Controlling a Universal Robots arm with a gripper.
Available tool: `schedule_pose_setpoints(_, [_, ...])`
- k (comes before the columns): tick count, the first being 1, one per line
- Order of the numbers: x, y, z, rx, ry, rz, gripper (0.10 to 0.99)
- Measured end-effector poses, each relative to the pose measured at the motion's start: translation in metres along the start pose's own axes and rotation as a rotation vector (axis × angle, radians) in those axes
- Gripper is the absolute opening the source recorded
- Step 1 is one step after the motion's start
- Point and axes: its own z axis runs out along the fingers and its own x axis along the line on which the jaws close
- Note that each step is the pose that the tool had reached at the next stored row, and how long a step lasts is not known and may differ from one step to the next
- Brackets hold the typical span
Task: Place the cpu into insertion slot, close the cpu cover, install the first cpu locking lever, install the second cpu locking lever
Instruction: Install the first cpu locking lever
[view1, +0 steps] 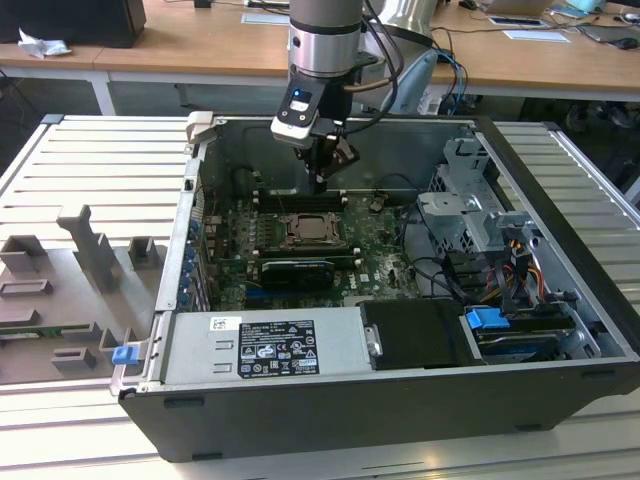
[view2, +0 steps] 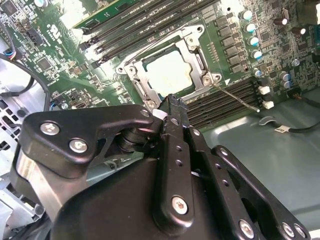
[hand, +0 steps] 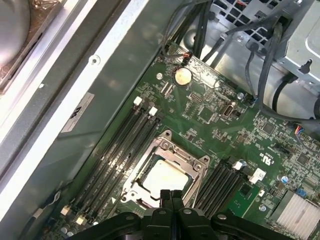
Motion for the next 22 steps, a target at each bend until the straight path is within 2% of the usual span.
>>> schedule_pose_setpoints(15, [0.0,0.0,0.0,-0.003,0.0007,-0.077,0.106])
schedule_pose_setpoints(22, [0.0,0.0,0.0,-0.005,0.0013,-0.141,0.106])
